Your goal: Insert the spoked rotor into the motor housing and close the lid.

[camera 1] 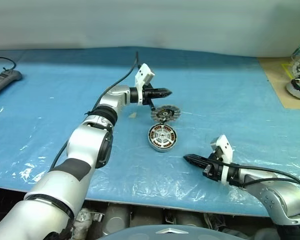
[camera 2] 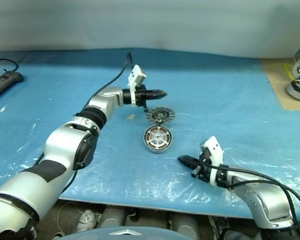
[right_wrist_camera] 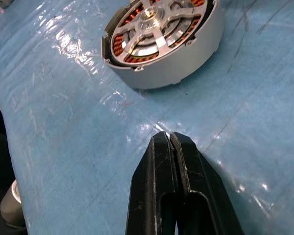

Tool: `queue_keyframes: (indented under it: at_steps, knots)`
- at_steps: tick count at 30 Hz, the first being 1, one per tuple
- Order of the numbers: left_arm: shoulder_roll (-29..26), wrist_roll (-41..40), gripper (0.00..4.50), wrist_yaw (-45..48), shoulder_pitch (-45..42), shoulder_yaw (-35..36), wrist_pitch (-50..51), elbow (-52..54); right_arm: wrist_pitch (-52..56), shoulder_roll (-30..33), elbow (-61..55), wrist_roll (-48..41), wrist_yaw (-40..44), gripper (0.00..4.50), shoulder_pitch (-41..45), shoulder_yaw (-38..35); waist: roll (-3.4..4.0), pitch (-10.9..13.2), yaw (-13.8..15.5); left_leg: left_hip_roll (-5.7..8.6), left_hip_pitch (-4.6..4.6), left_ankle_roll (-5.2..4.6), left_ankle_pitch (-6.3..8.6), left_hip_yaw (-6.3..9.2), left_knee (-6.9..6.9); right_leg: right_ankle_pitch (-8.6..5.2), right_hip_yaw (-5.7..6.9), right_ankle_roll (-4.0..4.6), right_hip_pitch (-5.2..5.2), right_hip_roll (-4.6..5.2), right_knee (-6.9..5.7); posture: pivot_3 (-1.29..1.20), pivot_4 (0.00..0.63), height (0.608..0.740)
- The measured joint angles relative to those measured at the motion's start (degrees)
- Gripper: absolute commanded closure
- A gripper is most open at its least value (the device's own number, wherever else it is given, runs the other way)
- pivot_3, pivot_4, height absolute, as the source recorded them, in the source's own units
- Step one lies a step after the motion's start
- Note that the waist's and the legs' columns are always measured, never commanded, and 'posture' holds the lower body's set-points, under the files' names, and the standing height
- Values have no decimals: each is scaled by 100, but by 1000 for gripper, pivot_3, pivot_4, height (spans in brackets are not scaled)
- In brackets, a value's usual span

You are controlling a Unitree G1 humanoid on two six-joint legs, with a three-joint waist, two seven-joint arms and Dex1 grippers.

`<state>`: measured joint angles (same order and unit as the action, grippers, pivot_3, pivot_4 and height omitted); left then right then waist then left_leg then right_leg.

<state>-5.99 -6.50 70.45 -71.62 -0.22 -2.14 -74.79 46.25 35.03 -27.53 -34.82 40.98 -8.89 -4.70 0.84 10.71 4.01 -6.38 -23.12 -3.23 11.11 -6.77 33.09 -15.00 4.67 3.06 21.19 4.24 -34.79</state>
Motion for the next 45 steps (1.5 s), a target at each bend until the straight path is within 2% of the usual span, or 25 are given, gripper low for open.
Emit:
queue_keyframes:
  at_steps: [5,12,16,20,23,29,32,35,40,45]
  knots:
    - [26,695,4452,1154,170,-635,-500,-9,-20,19,-257,-22,-126,4500,-328,-176,-2,1,1,0,4,1,0,0,0,0,0,-1,-4,1,3,0,150,740]
    - [47,775,4452,2027,226,-793,-749,136,394,87,-761,-480,-415,4500,-302,-585,-3,2,7,0,18,3,-2,0,1,-2,0,4,-18,3,4,0,150,740]
    - [43,1066,4452,2129,534,-1190,-1398,233,838,98,-1031,-909,-803,4500,-42,-873,-2,2,-4,0,20,3,-2,0,-2,-1,0,1,-18,3,2,0,150,740]
    - [7,1176,4452,2074,693,-1289,-2058,356,1322,97,-1360,-1328,-1308,4500,235,-925,-1,1,5,0,38,4,-2,2,-3,-1,4,1,-36,4,5,0,150,740]
    - [-4,1170,4452,1981,740,-1252,-2173,360,1640,36,-1540,-1699,-1760,4500,541,-924,-2,2,7,0,62,7,-3,2,-3,-14,4,23,-57,4,6,0,150,740]
    - [-143,549,4452,2087,760,-660,-1354,549,1970,-105,-1752,-2432,-2556,4500,920,-923,-2,7,5,0,59,23,-13,2,-17,-15,2,25,-48,4,6,0,150,740]
    - [-573,65,4452,2138,872,-478,-806,1206,2030,-114,-1791,-2743,-2890,4500,1010,-906,0,7,-10,0,57,30,-17,-1,-39,-17,1,29,-34,4,5,0,150,740]
    - [-1071,-201,4452,2166,1399,-519,-456,2001,2041,-101,-1774,-2986,-3105,4500,1154,-847,2,6,-19,1,62,34,-19,-11,-62,-15,1,25,-28,4,5,0,150,740]
    - [-1671,-364,4452,2154,2470,-595,225,3061,2043,174,-1382,-3267,-3098,4500,1579,-811,1,7,13,1,32,34,-20,-11,-63,-11,3,18,-2,3,4,0,150,740]
    - [-1774,-471,4452,1947,2853,-591,687,3840,2031,474,-977,-3289,-2767,4500,1722,-807,1,8,99,2,16,31,-17,-12,-33,-22,3,38,-3,6,4,0,150,740]
